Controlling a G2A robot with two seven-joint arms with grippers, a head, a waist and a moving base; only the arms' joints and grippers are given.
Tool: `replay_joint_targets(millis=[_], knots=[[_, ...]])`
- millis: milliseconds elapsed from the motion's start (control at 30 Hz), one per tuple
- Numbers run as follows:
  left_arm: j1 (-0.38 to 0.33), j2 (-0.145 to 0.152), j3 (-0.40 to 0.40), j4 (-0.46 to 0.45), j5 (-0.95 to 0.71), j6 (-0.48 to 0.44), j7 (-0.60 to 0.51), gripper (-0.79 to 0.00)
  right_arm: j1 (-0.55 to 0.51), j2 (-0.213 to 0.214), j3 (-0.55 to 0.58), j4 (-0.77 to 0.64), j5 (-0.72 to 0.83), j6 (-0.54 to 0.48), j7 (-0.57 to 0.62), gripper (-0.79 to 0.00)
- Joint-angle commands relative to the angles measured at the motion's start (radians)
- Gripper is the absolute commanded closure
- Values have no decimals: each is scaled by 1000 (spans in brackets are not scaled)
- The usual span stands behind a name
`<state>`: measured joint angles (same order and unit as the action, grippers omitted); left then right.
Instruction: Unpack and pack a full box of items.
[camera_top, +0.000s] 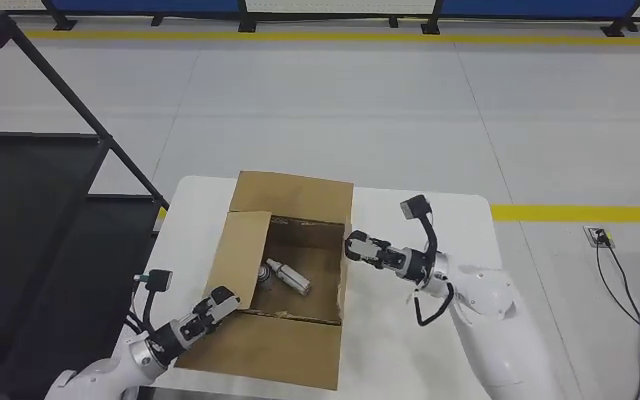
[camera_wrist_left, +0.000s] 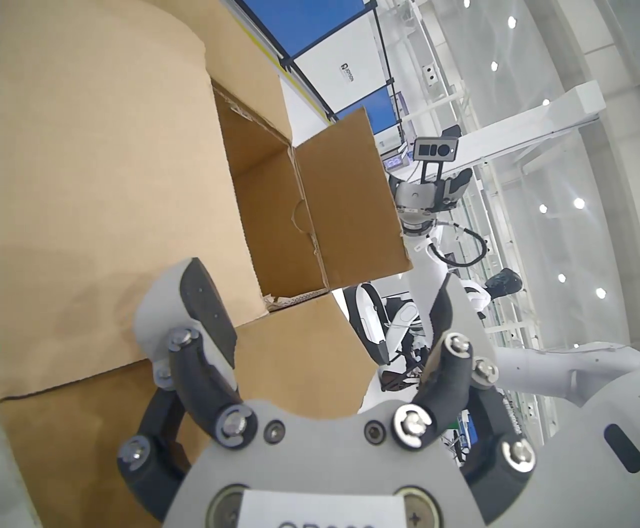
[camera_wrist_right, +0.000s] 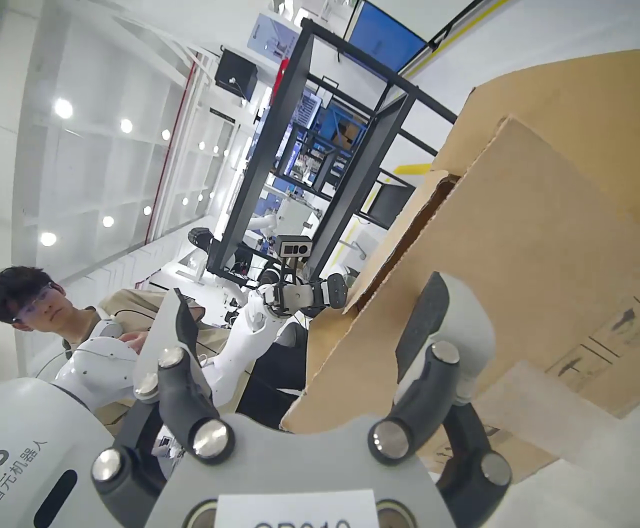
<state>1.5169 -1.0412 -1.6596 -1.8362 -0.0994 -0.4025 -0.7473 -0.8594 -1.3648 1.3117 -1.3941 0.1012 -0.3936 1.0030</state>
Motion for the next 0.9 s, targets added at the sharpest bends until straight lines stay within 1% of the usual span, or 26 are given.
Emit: replay_joint_targets(millis=[0,233,400,567,867], knots=[[-3,0,6,3,-3,-1,1,-785,43,-6,-43,39,-12,12,-8,-785],[-24,0,25,22,-5,11,22,-785,182,-35,-183,206,-20,25,-36,-785],[-38,0,30,38,-11,23,30,-785,256,-57,-257,309,-50,28,-96,-785],[-51,1,34,53,-12,34,36,-785,300,-77,-315,389,-62,23,-141,-785],[-70,2,52,65,19,62,47,-785,340,-100,-364,488,-59,-2,-178,-785]])
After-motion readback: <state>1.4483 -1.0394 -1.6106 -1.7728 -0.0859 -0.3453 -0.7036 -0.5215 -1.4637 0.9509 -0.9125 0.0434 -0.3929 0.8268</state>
